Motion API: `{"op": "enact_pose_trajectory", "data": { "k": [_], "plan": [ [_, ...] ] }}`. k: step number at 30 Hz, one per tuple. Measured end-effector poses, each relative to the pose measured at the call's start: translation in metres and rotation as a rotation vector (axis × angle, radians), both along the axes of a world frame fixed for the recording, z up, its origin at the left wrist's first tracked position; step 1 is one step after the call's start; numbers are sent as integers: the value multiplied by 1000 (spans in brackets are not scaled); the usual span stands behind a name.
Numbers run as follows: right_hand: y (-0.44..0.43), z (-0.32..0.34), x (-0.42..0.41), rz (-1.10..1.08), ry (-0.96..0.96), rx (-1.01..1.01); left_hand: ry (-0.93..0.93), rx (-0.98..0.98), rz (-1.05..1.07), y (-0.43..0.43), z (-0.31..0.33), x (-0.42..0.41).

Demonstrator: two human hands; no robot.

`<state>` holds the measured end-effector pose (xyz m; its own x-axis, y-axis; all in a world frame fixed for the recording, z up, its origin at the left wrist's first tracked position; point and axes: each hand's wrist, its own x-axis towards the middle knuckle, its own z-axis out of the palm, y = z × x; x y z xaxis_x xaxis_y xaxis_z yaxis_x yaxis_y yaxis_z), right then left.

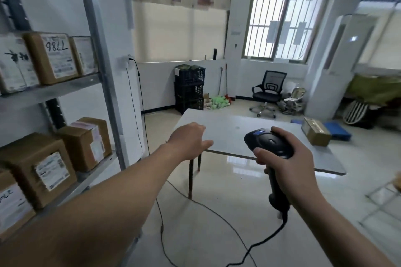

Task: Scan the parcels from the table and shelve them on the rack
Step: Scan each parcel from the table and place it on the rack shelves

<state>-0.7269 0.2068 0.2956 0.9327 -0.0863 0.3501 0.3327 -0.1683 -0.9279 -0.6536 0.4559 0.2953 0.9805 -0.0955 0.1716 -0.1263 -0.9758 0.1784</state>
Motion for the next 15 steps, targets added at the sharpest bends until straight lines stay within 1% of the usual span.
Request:
{"op": "enact_pose_trajectory", "data": {
  "k": [6,15],
  "plan": [
    [-20,3,51,-118,1,-20,19,-13,-110,-31,-2,74],
    [-75,-1,135,-199,-10,12,42,25,-196,-99,-10,176]
  ]
}}
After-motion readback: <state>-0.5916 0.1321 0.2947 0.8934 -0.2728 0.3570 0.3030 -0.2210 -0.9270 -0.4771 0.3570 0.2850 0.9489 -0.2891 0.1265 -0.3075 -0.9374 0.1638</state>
